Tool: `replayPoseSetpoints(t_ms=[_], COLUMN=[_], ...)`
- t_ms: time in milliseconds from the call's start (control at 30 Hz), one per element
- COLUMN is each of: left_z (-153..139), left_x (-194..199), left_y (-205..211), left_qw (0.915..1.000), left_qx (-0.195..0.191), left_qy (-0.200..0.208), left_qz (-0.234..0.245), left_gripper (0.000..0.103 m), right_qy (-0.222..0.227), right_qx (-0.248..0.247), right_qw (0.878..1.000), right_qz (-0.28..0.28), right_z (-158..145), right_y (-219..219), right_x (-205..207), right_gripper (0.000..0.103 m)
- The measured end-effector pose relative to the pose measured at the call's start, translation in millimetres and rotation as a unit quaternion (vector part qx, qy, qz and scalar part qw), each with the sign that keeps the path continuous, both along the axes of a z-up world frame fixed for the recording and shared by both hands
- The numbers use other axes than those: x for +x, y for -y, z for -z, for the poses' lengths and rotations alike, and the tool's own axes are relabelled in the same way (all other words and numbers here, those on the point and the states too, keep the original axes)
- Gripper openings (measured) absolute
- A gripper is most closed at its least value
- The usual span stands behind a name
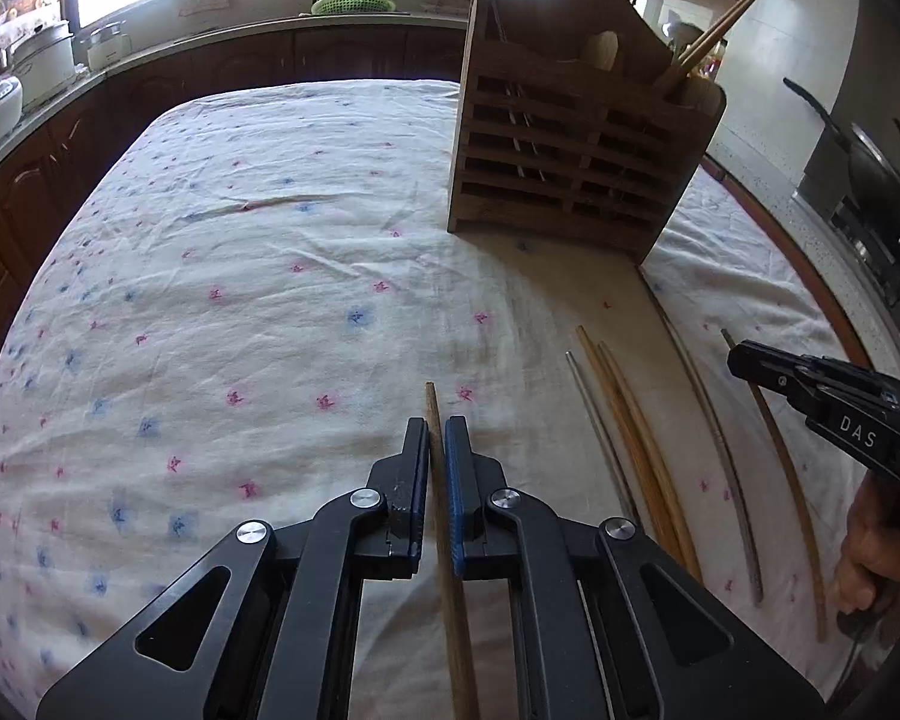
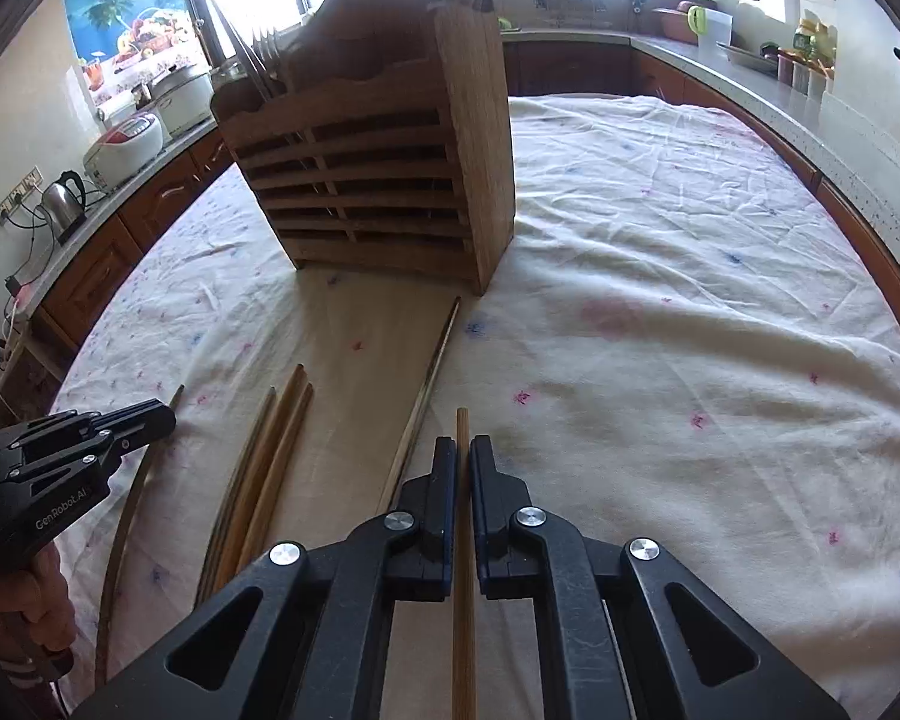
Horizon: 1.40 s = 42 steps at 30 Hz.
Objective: Organize utensils
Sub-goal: 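Close the right tool on a wooden chopstick while the left tool grasps another wooden chopstick, then lift both wooden chopsticks and carry them over the holder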
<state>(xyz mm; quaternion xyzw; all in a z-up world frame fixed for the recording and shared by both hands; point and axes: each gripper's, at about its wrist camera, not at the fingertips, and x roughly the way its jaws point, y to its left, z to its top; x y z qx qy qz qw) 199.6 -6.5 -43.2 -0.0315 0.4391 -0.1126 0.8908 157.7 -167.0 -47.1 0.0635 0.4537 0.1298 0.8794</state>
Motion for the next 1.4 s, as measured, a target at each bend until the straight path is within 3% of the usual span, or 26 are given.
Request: replayPoseSetpoints(t_ms=[267,633,1400], left_z=[-62.0,-137.3,-157.7], left_x=[-36.2,-69.5,-58.5], left_y=[-19.3,-40.7,-41.8], left_qw=[0.9939,0.9775,0.9719], left_qx=[-0.083,-0.128,-0.127], left_qy=[0.073,0.167,0.198], left_qz=[0.005,0.009,0.004], left_gripper=[0.004,0.004,0.004], right_qy=[0.088,0.198,0.227], right_qx=[0.05,0.081,0.089], right_qw=[0.995,0.976,0.969], right_qz=[0.006,0.03,0.042], right_z=[-74.0,-152.7,-173.7], right_y=[12.3,31.3,38.8], right_x=[-36.8,-62.3,-55.2], right_gripper=[0.005,0.005,0.005])
